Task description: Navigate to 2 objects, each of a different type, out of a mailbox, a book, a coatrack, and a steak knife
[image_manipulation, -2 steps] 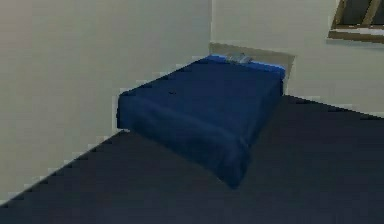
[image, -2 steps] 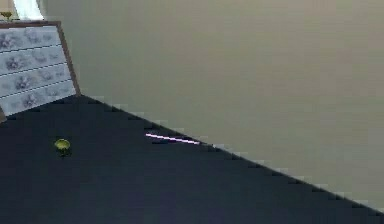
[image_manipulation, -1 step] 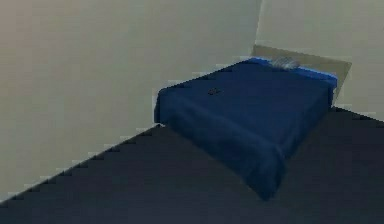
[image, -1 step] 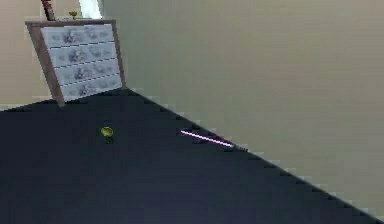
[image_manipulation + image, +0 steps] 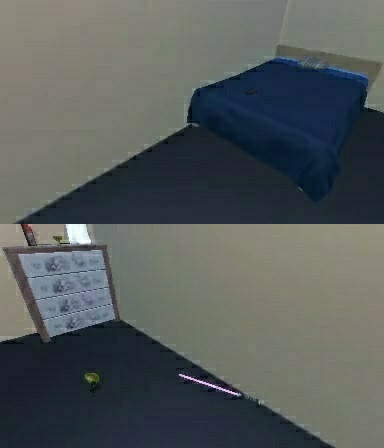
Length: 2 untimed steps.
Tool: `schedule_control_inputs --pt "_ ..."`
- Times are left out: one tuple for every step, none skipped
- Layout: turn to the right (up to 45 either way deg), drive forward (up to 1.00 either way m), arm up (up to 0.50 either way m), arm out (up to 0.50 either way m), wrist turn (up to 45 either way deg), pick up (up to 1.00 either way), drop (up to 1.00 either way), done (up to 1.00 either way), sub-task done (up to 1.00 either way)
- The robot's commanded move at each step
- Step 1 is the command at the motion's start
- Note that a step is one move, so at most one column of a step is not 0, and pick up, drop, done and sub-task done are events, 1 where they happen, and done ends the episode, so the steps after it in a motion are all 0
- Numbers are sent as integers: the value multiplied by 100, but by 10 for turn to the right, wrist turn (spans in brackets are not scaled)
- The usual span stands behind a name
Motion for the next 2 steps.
schedule_control_inputs --pt "-420 0 0 0 0 0 0 0 0" --pt "0 100 0 0 0 0 0 0 0"
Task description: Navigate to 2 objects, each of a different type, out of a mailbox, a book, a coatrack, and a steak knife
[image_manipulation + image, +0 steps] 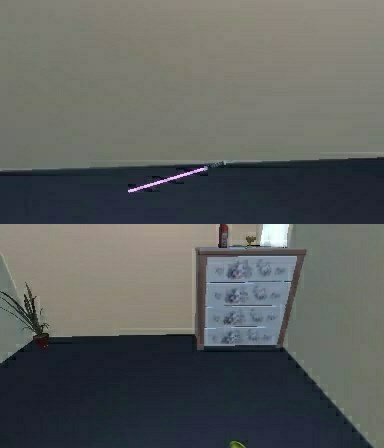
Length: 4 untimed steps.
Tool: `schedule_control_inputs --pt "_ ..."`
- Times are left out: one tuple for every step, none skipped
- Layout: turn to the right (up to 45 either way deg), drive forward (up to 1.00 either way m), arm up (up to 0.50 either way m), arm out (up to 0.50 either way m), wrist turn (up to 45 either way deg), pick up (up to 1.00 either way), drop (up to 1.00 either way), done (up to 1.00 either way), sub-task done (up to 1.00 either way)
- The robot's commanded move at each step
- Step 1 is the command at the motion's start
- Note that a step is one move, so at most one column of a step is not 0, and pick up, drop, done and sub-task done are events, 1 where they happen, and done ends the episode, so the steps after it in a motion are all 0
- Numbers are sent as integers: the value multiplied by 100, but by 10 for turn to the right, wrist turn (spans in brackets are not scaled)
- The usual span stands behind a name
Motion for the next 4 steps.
schedule_control_inputs --pt "-30 0 0 0 0 0 0 0 0" --pt "0 95 0 0 0 0 0 0 0" --pt "90 0 0 0 0 0 0 0 0" --pt "0 85 0 0 0 0 0 0 0"
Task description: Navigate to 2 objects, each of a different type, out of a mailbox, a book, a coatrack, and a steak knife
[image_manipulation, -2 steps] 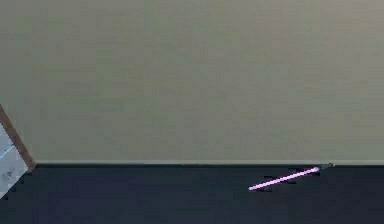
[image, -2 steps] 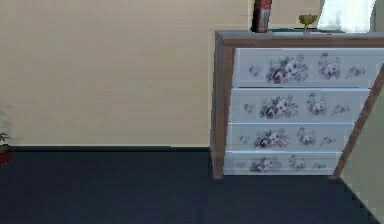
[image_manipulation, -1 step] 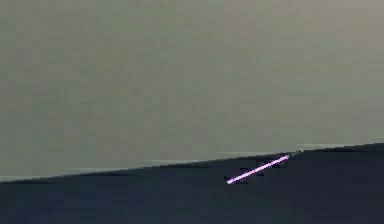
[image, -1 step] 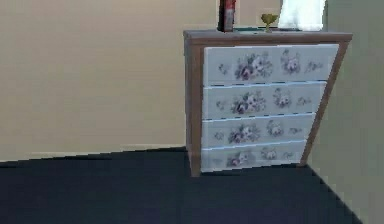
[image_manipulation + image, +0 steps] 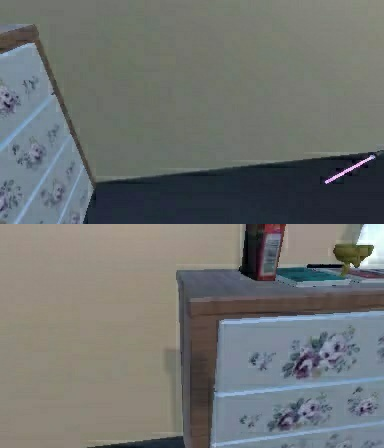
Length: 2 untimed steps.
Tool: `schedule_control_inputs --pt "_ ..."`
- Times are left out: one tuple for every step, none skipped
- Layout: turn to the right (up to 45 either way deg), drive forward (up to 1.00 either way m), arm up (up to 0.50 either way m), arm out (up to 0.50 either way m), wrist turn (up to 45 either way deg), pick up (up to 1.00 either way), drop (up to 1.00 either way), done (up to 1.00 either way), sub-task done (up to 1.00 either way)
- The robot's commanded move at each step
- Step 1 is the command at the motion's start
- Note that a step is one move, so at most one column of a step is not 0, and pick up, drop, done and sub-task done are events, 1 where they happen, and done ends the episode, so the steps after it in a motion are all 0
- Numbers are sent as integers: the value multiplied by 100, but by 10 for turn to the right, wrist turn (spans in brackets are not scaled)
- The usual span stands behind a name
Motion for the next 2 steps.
schedule_control_inputs --pt "240 0 0 0 0 0 0 0 0" --pt "0 0 0 0 0 0 0 0 100"
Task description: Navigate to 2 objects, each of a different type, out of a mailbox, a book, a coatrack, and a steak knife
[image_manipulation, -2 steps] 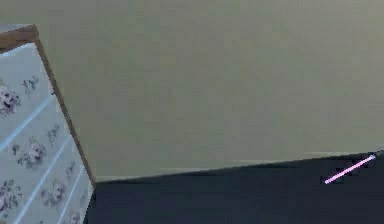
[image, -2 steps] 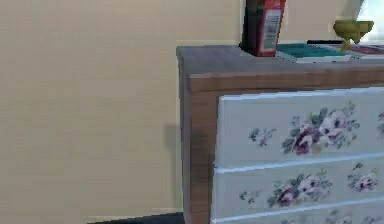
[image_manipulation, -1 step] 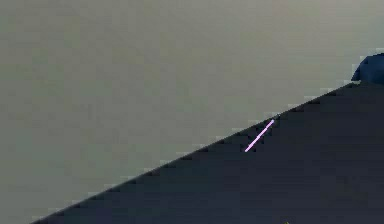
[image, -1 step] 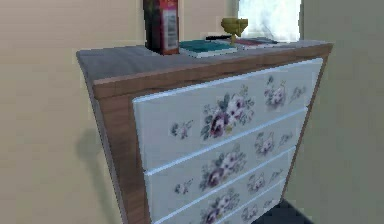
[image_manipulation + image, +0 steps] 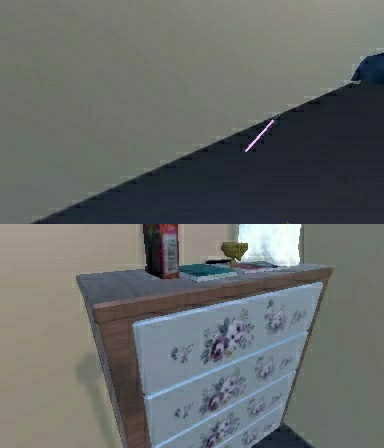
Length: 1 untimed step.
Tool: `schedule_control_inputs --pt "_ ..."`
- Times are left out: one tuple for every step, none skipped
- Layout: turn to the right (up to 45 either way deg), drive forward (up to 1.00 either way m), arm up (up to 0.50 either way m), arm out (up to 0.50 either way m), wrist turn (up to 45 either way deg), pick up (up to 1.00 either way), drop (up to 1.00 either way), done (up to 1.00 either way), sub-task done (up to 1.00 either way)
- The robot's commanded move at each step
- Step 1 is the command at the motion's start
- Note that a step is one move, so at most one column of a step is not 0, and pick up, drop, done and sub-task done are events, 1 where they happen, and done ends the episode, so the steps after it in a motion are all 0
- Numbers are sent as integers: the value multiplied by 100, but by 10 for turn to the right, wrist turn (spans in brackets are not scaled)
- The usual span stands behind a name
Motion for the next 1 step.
schedule_control_inputs --pt "450 0 0 0 0 0 0 0 0"
